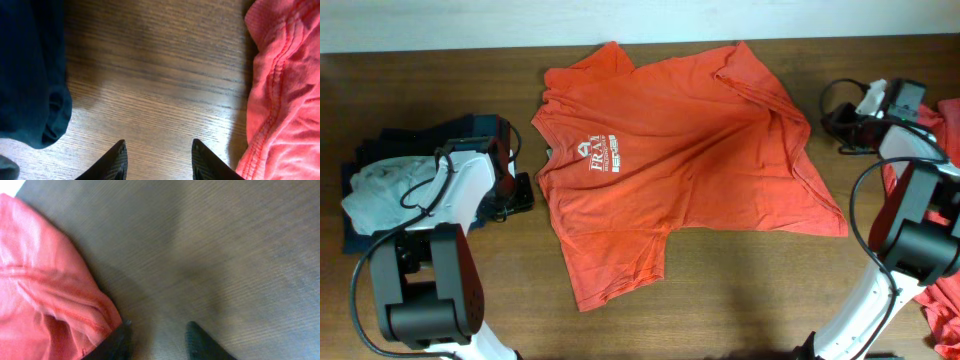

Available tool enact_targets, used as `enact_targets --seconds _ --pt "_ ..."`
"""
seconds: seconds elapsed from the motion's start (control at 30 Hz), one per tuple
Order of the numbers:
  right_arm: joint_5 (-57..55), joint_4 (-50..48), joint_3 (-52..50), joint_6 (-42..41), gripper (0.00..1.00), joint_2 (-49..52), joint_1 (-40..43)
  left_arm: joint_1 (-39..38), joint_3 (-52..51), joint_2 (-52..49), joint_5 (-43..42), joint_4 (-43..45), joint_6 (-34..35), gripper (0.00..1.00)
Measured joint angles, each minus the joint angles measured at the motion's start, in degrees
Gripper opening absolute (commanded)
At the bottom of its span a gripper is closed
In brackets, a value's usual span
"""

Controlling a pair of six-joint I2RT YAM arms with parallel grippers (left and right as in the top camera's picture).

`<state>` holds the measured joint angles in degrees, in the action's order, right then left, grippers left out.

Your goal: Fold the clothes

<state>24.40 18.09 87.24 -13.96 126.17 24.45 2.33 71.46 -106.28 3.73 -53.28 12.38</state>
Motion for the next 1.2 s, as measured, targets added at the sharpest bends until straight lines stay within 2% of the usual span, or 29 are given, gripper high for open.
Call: enact_targets --seconds 0.2,0.33,0.47,0.63,0.73,0.83,0.97,1.2 --pt "4.2 9.2 0.1 2.0 0.61 -5.0 2.1 0.0 0.0 3.1 -0.1 -3.7 -1.3 0.41" --pt "5.5 16.1 0.1 2.8 0.66 -16.2 1.3 -0.3 0.0 12.3 -0.5 -8.2 -2.1 0.41" --pt "5.9 23.1 0.5 3.3 0.7 -28.2 1.2 -2.7 0.0 26.4 -0.4 -9.7 -2.3 0.42" --pt "3.0 38.0 0.9 3.2 0.8 -39.0 1.2 -6.3 -0.8 42.0 0.3 -9.6 -2.4 0.62" --pt "-2.7 47.4 0.9 2.7 0.85 -41.6 1.2 -7.0 -7.1 49.5 -1.7 -8.0 -1.9 0.66" --pt "-4.5 47.3 -2.4 2.4 0.86 -40.8 1.2 -7.0 -17.5 48.7 -7.4 -0.5 -0.9 0.68" --pt "-6.0 43.5 -12.2 2.1 0.86 -36.9 1.2 -7.0 -30.6 40.4 -18.0 6.3 0.7 0.68" --pt "-6.6 39.1 -21.3 1.9 0.86 -35.0 1.2 -8.5 -32.3 25.0 -25.2 10.1 2.3 0.71"
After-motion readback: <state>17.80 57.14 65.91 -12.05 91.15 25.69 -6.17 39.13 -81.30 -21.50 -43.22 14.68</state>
